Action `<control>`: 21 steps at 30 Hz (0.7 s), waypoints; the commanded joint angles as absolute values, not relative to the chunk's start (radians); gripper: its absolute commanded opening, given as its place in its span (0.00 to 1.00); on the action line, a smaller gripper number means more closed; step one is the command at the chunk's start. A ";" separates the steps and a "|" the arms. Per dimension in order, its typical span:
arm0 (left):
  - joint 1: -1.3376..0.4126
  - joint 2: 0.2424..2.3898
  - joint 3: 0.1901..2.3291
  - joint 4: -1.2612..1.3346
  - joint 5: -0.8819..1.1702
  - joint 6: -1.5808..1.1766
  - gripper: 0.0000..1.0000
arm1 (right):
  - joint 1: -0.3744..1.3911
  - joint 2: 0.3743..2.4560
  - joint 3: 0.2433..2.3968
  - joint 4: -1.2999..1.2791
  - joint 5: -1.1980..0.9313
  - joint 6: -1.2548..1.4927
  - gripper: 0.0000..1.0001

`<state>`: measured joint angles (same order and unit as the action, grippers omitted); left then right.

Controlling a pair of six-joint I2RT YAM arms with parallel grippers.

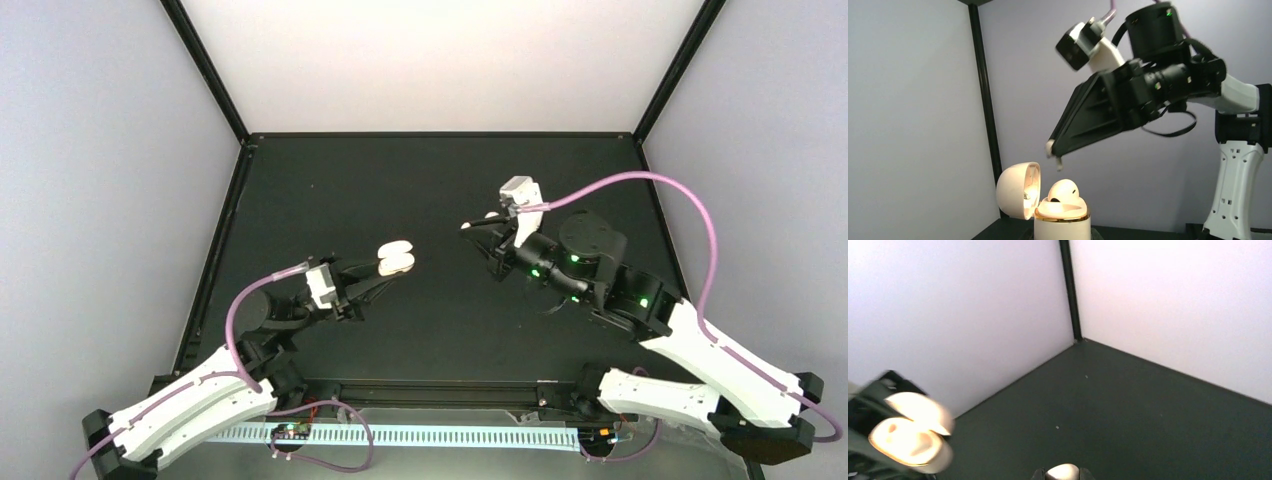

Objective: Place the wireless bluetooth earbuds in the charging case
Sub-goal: Pick up the earbud from the center of the board, then place the earbud in the charging case.

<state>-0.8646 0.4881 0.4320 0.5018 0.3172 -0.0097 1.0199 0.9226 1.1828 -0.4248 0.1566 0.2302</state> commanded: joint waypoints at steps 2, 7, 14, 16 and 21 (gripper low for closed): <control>-0.868 0.612 0.490 0.707 0.341 -0.013 0.02 | 1.020 0.866 1.206 -0.363 0.009 0.160 0.11; -0.869 0.687 0.499 0.775 0.366 -0.047 0.01 | 1.030 0.860 1.214 -0.280 -0.082 0.160 0.11; -0.870 0.722 0.502 0.798 0.382 -0.064 0.01 | 1.077 0.919 1.262 -0.224 -0.138 0.153 0.11; -0.868 0.722 0.501 0.798 0.381 -0.063 0.02 | 1.095 0.941 1.277 -0.219 -0.142 0.143 0.11; -0.868 0.719 0.497 0.791 0.382 -0.070 0.01 | 1.121 0.987 1.294 -0.202 -0.155 0.135 0.11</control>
